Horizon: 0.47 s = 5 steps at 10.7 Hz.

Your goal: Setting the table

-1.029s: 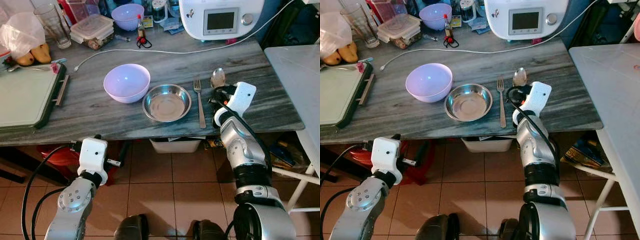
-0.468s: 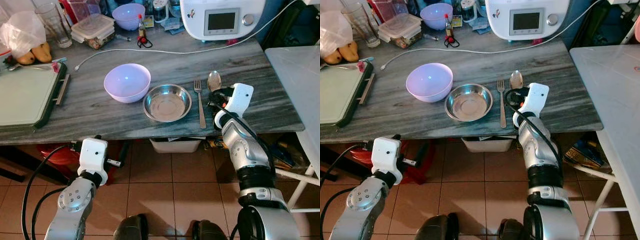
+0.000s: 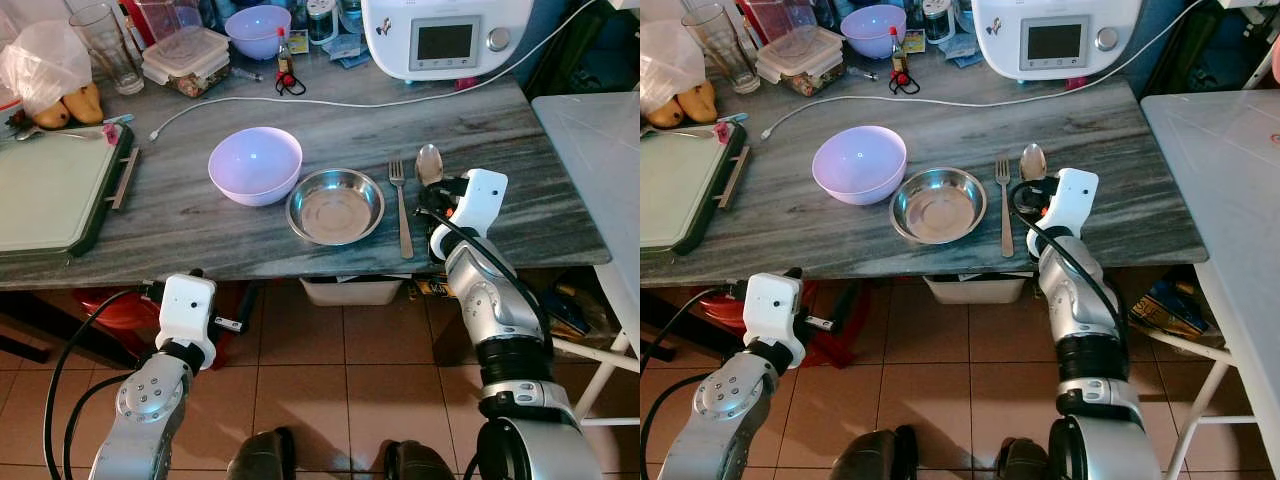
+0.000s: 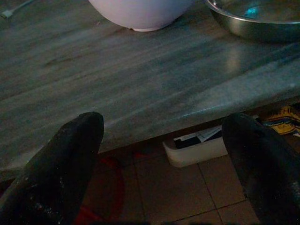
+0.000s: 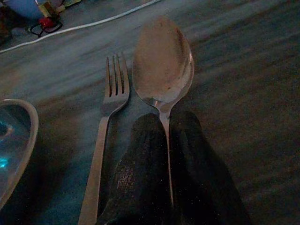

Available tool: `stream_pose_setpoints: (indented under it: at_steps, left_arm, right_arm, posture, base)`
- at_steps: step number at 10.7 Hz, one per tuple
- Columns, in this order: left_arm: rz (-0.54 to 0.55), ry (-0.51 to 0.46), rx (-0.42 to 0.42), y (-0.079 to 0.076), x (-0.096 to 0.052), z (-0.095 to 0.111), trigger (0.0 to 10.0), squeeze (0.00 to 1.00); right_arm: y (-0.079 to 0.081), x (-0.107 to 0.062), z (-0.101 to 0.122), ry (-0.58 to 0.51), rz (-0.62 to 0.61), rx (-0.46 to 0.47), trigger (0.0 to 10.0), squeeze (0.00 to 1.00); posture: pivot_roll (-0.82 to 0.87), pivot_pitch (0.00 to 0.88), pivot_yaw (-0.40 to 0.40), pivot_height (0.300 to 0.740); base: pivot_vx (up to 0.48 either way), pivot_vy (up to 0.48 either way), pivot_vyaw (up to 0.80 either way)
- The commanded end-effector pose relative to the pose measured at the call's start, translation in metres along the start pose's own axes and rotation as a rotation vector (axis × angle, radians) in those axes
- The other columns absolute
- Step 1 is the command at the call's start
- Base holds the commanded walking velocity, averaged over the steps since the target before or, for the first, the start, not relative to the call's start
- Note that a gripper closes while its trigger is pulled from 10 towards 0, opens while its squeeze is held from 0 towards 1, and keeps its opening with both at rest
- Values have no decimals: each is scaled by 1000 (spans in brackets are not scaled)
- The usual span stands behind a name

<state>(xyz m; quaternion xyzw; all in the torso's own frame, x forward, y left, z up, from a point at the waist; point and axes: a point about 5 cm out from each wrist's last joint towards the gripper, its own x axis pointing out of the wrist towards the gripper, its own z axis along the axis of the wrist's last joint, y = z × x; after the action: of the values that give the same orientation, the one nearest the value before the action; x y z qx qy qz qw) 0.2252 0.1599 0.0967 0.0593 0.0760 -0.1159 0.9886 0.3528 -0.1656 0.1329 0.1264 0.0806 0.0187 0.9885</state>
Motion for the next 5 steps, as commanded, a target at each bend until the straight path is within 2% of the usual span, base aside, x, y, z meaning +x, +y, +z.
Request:
stream_pose_setpoints:
  at_steps: [1,5]
  left_arm:
    - [-2,8,8,1,-1,0,10000,0]
    - [1,3,8,1,1,0,10000,0]
  right_arm:
    - [-13,-8,-42,184,-45,40,10000,1000]
    - [-17,-8,-36,164,-47,20,10000,1000]
  posture:
    - [93,181,114,740]
    - [89,172,113,740]
  base:
    - [0,0,0]
    - [0,0,0]
